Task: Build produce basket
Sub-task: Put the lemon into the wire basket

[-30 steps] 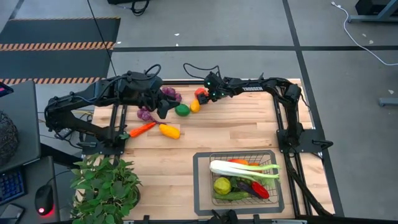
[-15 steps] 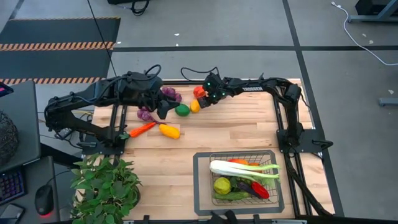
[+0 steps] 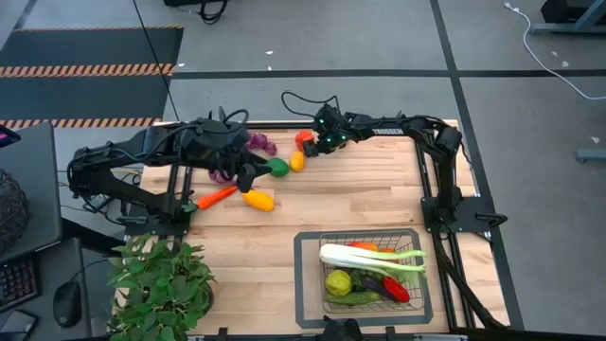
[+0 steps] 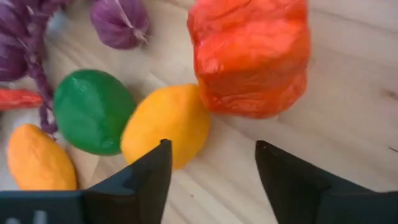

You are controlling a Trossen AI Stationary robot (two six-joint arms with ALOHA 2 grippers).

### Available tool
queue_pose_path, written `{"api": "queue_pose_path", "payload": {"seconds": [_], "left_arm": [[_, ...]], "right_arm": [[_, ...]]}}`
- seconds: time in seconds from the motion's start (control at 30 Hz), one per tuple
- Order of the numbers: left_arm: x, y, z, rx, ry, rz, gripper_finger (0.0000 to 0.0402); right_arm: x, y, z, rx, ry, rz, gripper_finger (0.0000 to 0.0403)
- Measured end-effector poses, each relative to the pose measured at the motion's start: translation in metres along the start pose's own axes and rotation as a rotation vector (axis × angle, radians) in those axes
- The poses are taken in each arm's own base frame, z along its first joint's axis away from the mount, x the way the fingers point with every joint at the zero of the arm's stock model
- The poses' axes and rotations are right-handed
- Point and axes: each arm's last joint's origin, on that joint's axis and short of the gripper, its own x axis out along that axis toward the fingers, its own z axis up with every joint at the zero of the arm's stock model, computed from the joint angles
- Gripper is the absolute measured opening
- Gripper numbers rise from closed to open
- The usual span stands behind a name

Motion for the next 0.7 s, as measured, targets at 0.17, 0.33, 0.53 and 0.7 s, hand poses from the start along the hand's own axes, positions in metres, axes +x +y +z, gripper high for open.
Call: {"api": "queue_pose_path", "payload": {"seconds": [0.17, 0.33, 0.53, 0.7], "left_arm": [[0.000, 0.001, -0.001, 0.002, 0.015, 0.012, 0.0174], [0.000, 0.001, -0.001, 0.004, 0.014, 0.012, 0.0174], [0.000, 0.002, -0.001, 0.001, 0.013, 0.014, 0.0174], [0.000, 0.002, -0.001, -0.009, 0.011, 0.014, 0.0174]], "right_arm": [[-0.007, 0.000, 0.005, -0.015, -0.074, -0.053, 0.0289], [-0.011, -0.008, 0.019, -0.006, -0.184, -0.086, 0.0332], [-0.010, -0.004, 0.019, -0.009, -0.205, -0.067, 0.0361], [-0.009, 0.001, 0.019, -0.015, -0.224, -0.055, 0.0369]]}}
